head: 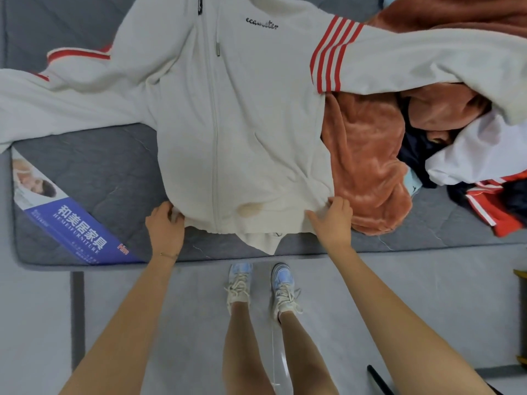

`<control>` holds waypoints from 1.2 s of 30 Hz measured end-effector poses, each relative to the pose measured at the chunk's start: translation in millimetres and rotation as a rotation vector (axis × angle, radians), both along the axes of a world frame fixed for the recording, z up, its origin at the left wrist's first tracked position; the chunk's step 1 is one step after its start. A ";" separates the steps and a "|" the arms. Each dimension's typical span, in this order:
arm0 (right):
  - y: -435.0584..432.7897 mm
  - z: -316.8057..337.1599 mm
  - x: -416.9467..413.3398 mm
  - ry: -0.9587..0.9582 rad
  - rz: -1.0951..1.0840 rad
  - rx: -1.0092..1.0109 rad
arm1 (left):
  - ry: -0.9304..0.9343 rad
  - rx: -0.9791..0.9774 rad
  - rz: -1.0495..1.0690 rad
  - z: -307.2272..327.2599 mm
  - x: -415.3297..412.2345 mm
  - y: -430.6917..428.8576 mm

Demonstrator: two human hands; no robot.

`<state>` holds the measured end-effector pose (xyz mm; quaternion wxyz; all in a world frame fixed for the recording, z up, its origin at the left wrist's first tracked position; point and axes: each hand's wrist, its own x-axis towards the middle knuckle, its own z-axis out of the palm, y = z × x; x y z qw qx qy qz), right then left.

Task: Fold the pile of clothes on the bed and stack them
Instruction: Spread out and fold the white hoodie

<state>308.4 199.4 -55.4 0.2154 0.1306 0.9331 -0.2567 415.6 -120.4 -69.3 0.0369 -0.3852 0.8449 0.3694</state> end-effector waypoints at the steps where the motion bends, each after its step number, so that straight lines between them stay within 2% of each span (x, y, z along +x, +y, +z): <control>1: 1.1 -3.4 2.5 -0.019 -0.023 0.006 | 0.035 0.044 0.012 3.9 1.7 0.3; 4: 7.0 -5.1 7.7 0.016 -0.091 -0.121 | 0.125 0.221 0.131 23.8 4.4 9.6; 7: 7.3 9.2 6.5 0.117 -0.170 -0.310 | 0.237 0.322 0.253 36.8 8.3 10.3; 12: -4.2 44.1 -12.0 0.147 -0.395 -0.571 | 0.363 0.502 0.425 63.6 5.3 5.0; 16: -17.5 69.5 -27.8 0.115 -0.476 -0.700 | 0.408 0.513 0.478 90.8 -5.7 -2.9; 21: -20.8 92.3 -38.5 0.023 -0.568 -0.845 | 0.396 0.478 0.429 126.7 -7.0 -13.9; 24: -11.1 94.0 -38.9 0.042 -0.533 -0.786 | 0.303 0.453 0.310 130.3 5.3 -21.3; 28: 8.1 81.1 -26.7 0.055 -0.365 -0.564 | -0.011 0.437 0.113 103.6 30.3 -25.1; 32: 28.2 59.6 -11.1 -0.082 -0.275 -0.313 | -0.159 0.433 0.167 70.8 57.6 -19.5; 36: 38.4 49.8 3.4 -0.047 -0.207 -0.230 | -0.195 0.372 0.207 46.7 68.1 -5.9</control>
